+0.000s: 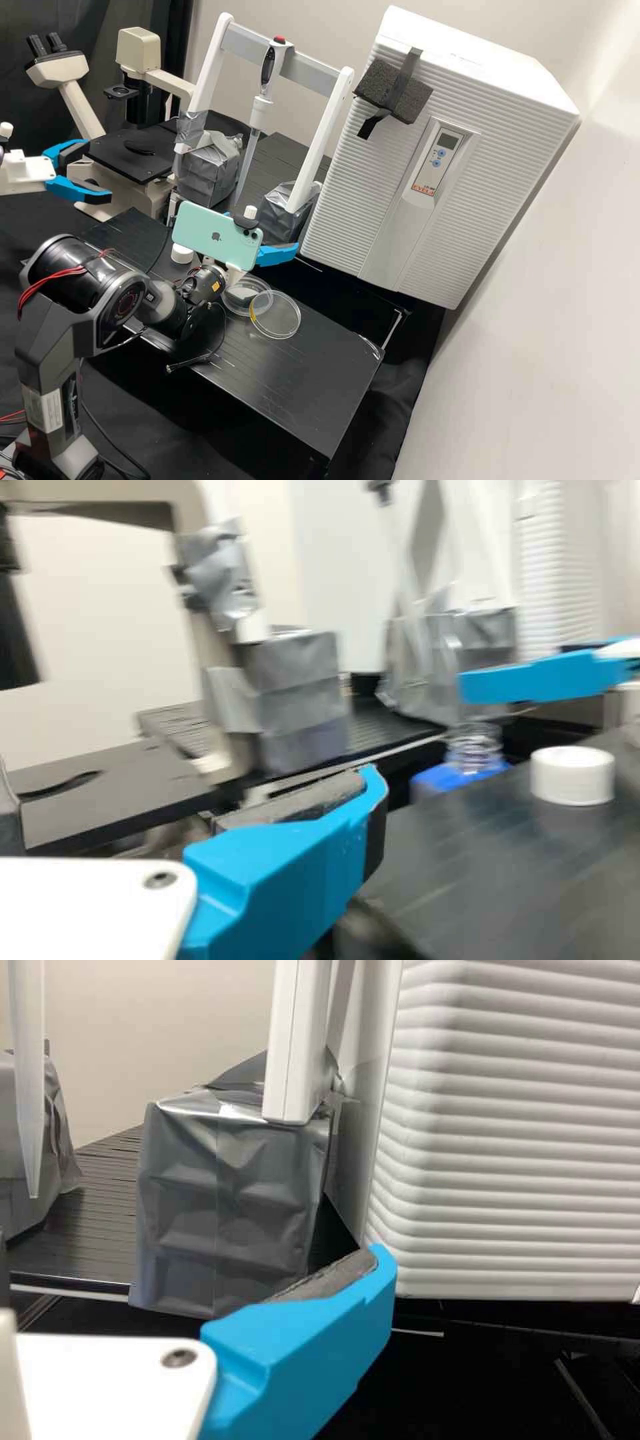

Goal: Close the bottle

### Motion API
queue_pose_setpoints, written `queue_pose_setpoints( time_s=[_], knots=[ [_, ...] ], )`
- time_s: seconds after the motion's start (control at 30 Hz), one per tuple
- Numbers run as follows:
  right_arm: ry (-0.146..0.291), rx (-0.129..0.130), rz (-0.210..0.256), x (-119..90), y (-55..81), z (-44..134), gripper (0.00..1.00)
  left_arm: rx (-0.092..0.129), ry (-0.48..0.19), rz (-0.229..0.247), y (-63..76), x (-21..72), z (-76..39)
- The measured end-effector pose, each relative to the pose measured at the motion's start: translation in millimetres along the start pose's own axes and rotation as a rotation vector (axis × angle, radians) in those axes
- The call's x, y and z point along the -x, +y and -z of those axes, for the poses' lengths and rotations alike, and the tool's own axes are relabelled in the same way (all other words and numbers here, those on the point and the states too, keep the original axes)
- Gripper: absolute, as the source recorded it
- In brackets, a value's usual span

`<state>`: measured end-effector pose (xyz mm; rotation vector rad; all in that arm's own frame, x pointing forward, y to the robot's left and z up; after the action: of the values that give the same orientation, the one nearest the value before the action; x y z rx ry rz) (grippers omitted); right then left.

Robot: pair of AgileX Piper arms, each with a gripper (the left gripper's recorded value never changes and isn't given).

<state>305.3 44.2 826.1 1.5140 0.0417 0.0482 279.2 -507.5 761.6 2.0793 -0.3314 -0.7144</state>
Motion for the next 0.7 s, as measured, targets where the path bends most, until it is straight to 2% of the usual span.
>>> queue_pose_setpoints(
  time_s=[0.23, 0.4, 0.57, 0.7],
  knots=[
    [0.000, 0.000, 0.000, 0.0, 0.0, 0.0, 1.00, 0.023, -0.094, 0.028, -10.8, -9.3, -23.9],
    [0.000, 0.000, 0.000, 0.0, 0.0, 0.0, 1.00, 0.029, -0.144, 0.040, -15.0, -15.0, -36.9],
    [0.000, 0.000, 0.000, 0.0, 0.0, 0.0, 1.00, 0.022, -0.164, 0.049, -18.1, -16.5, -42.5],
    [0.000, 0.000, 0.000, 0.0, 0.0, 0.0, 1.00, -0.001, -0.163, 0.055, -19.8, -16.9, -42.6]
  ],
)
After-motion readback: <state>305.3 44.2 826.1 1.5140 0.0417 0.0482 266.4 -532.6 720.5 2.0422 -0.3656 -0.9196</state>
